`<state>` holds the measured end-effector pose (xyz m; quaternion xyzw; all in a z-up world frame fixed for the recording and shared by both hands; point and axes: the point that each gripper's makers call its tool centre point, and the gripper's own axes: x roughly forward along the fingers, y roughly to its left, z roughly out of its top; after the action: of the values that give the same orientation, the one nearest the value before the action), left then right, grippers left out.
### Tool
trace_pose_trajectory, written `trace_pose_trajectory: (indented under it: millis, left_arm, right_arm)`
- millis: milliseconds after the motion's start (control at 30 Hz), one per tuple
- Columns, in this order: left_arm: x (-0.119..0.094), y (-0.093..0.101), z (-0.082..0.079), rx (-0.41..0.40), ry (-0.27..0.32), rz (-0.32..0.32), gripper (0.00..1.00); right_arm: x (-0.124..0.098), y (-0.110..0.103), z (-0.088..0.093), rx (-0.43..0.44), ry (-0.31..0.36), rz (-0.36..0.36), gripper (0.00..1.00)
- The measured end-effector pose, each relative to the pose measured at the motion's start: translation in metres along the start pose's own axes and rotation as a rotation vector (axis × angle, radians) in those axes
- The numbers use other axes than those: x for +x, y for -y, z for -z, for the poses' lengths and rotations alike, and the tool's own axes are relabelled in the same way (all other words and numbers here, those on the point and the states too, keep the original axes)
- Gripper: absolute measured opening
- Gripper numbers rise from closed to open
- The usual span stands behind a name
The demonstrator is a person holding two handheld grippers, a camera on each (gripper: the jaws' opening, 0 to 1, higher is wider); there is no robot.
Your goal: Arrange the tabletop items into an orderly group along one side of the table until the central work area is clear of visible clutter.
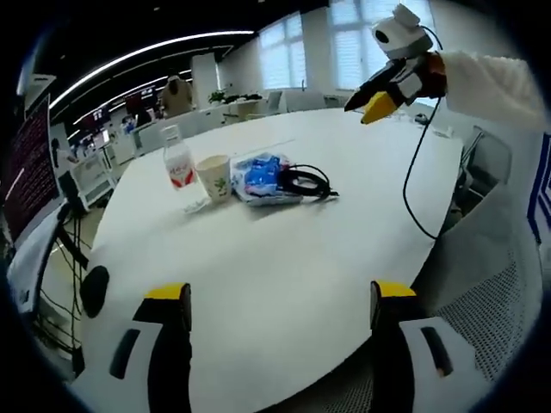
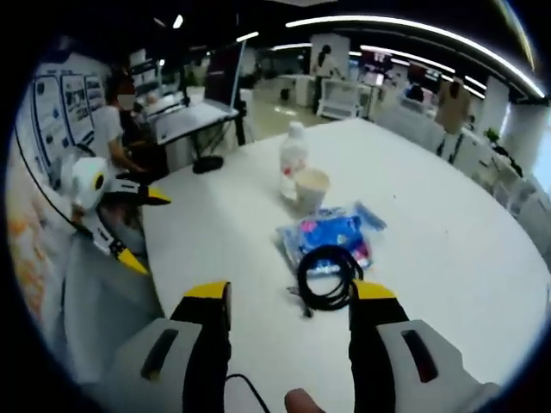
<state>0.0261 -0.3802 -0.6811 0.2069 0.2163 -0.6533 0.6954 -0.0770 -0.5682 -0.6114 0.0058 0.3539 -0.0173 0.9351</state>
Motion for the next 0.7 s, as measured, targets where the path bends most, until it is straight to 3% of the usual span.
trace_pose_trajectory:
  millis: [133, 433, 500, 567, 700]
  left_arm:
    - [0.009, 0.014, -0.011, 0.000, -0.027, -0.026, 0.86]
    - [0.037, 0.057, -0.081, -0.123, 0.039, -0.142, 0.87]
    - [0.041, 0.067, -0.097, -0.216, 0.105, -0.133, 0.88]
    - [0.042, 0.069, -0.100, -0.334, 0.111, -0.156, 0.88]
    - [0.041, 0.070, -0.108, -0.262, 0.112, -0.196, 0.87]
  right_arm:
    - [-0.014, 0.015, 0.020, -0.015, -0.004, -0.056, 0.54]
    - [-0.055, 0.070, 0.060, -0.003, 0.038, -0.174, 0.53]
    - [-0.067, 0.079, 0.069, 0.002, 0.034, -0.187, 0.53]
    - [-0.080, 0.087, 0.078, -0.012, 0.031, -0.206, 0.54]
    - [-0.106, 0.104, 0.095, -0.002, 0.043, -0.177, 0.54]
